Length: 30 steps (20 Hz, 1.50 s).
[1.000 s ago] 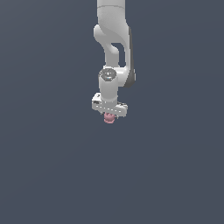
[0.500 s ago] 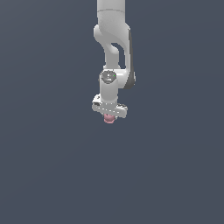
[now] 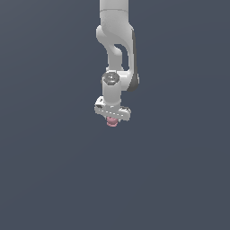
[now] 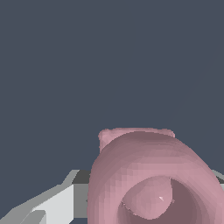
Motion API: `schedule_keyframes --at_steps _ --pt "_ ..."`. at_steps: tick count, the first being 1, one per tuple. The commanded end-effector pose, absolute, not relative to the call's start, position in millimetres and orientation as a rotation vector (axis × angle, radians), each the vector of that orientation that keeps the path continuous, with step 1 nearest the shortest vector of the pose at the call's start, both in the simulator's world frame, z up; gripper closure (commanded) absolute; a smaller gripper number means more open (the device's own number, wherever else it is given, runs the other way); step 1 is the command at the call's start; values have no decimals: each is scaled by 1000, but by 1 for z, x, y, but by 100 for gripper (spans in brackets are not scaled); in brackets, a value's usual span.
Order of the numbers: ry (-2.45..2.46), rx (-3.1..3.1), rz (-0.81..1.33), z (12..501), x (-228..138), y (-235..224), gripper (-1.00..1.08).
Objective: Pick up the object and move it to a goal position.
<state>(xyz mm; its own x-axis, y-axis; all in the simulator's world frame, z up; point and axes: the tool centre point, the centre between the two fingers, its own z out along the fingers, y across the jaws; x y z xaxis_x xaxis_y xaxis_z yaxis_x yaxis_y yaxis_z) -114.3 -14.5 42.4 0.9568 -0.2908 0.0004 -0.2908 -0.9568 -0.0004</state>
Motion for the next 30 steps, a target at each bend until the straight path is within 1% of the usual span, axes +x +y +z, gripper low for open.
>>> schedule_keyframes --at_steps 1,6,12,30 --pt "462 -3107 -2 47 -113 -14 108" --pt "462 -3107 -2 66 -111 -11 108" --pt "462 -3107 -2 105 -106 -6 108" --pt "463 -3108 -2 278 -81 15 108"
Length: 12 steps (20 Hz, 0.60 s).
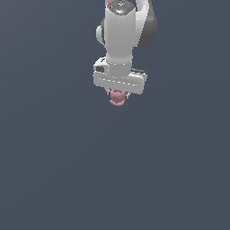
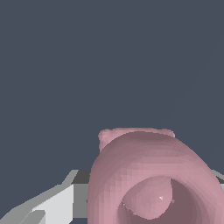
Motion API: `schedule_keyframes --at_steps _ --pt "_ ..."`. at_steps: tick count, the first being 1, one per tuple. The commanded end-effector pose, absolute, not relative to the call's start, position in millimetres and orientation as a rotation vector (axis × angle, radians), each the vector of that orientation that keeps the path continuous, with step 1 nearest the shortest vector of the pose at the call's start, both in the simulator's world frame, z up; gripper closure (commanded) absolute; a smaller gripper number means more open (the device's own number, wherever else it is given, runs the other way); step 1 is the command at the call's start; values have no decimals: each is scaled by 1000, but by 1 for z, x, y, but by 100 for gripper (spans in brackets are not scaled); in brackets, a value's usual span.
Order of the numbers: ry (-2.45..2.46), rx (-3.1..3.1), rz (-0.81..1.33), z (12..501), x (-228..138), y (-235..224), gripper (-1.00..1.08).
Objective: Pick up the object and move it to a goal position.
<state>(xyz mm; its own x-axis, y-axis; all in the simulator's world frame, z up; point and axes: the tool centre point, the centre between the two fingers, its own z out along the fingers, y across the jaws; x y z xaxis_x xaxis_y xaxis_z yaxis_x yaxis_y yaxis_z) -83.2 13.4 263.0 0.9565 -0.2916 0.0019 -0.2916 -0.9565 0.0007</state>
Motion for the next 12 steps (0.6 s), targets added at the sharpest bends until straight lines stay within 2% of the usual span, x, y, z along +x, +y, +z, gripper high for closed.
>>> schedule_keyframes --at_steps 1,12 --pt "-463 3106 2 288 -80 17 108" --pt "-463 3106 1 395 -62 31 108"
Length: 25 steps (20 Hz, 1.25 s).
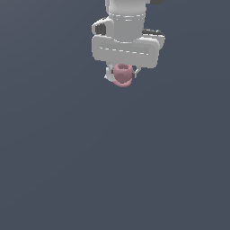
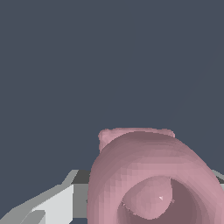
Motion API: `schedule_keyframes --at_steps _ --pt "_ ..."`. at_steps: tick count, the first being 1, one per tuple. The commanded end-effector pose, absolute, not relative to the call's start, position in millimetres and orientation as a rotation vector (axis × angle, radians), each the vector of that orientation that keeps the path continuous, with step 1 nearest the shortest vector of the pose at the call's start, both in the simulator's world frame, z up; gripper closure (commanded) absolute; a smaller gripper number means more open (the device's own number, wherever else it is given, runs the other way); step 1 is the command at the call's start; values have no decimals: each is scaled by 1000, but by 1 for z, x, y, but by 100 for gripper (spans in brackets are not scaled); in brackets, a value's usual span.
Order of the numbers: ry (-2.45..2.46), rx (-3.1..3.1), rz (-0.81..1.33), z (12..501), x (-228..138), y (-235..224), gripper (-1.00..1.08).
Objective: Pick up the object and move it to a goal position.
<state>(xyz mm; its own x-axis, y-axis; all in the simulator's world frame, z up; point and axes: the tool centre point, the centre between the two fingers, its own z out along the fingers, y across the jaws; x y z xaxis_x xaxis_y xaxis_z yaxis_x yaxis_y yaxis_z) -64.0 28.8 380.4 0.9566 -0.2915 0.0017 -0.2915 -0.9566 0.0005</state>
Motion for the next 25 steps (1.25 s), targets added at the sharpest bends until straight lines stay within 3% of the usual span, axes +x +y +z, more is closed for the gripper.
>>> schedule_keyframes --at_steps 1,12,25 --pt "-463 3106 1 403 -60 32 108" --pt "-463 3107 0 475 -45 41 108" --pt "-463 3107 0 498 -39 45 108"
